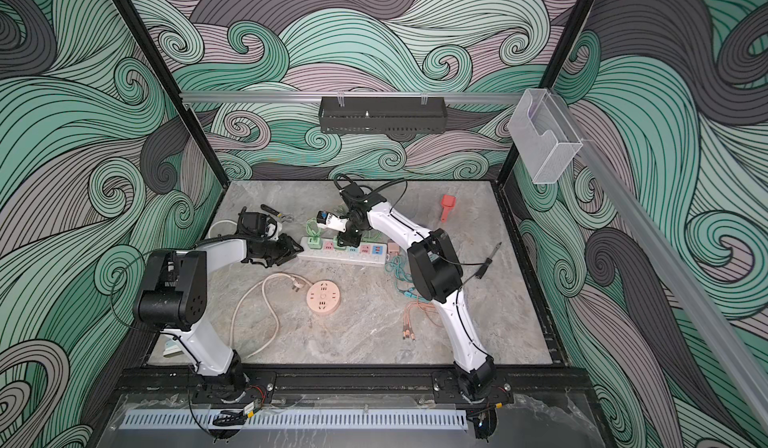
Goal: Insert the plug
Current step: 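Lower the green charger into the yellow socket beside the pink socket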
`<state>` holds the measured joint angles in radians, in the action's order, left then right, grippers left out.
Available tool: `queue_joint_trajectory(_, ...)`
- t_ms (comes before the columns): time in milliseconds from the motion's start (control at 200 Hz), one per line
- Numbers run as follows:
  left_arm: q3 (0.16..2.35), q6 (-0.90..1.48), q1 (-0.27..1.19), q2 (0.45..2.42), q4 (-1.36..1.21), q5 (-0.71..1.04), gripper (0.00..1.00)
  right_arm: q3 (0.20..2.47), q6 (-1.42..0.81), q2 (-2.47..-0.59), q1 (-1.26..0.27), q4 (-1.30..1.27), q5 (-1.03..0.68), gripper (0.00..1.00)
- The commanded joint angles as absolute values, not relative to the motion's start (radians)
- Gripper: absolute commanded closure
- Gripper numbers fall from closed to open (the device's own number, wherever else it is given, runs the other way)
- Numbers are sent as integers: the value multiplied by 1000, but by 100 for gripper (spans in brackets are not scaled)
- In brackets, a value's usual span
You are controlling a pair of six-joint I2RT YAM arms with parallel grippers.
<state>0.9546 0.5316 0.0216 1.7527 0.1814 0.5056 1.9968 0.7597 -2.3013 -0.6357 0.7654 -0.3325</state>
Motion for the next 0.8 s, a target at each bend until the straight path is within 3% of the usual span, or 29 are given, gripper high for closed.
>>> queue_joint_trajectory(0,989,529,15,1747,183,517,57,1985,788,-2359,-631,831,-239,93)
queue_joint_trajectory(470,984,552,3,1683,221,505,55,1980,750,-2389,-626,870,-191,91)
queue_joint_trajectory(795,971,555,-22,1579,282,494,47,2008,647,-2294,-607,869,-354,77)
